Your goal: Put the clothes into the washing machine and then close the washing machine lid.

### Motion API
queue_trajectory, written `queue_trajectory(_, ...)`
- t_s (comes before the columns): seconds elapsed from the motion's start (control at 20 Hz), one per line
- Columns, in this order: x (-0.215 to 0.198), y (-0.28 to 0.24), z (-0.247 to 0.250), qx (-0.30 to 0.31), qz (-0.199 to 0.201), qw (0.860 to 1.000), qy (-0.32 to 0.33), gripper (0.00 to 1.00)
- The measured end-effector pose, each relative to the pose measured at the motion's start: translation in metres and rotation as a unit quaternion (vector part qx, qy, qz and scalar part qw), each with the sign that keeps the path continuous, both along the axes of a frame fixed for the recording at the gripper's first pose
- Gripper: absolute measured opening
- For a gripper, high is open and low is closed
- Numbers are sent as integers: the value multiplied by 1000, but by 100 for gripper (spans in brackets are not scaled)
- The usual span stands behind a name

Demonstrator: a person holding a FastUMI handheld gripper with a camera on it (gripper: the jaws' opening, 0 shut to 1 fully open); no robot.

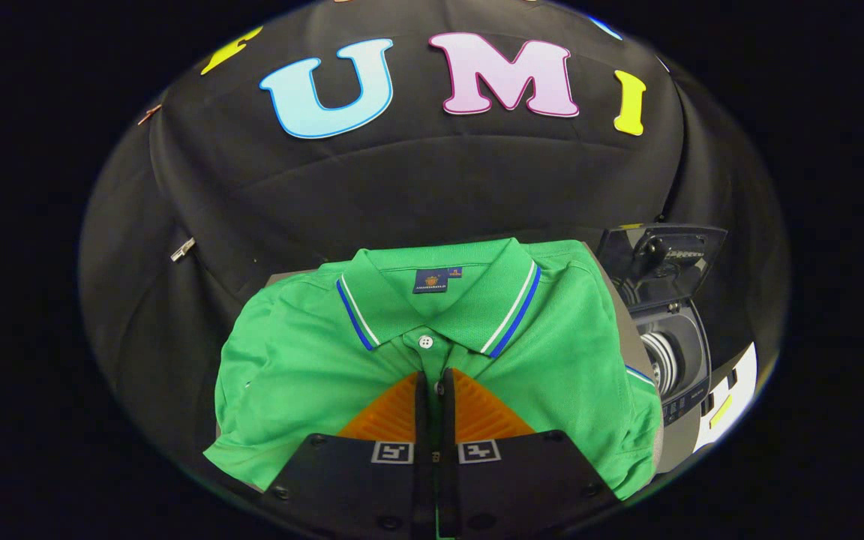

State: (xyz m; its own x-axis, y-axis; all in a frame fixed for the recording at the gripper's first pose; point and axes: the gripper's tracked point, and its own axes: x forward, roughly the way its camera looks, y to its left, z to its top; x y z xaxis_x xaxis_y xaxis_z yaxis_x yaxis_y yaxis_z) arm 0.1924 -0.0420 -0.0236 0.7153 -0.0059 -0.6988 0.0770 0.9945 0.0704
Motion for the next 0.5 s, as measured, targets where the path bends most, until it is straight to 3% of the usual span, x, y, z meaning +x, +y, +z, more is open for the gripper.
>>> queue_trajectory(0.1, 2, 1, -3, -6, 6, 1000, -3, 7)
queue_trajectory(0.25, 0, 14, 4, 16, 9, 1000, -3, 28)
queue_trajectory(0.4, 2, 14, 1, -10, 19, 1000, 10, 53)
queue_trajectory(0.5, 2, 9, 1, -43, 24, 999, 17, 54)
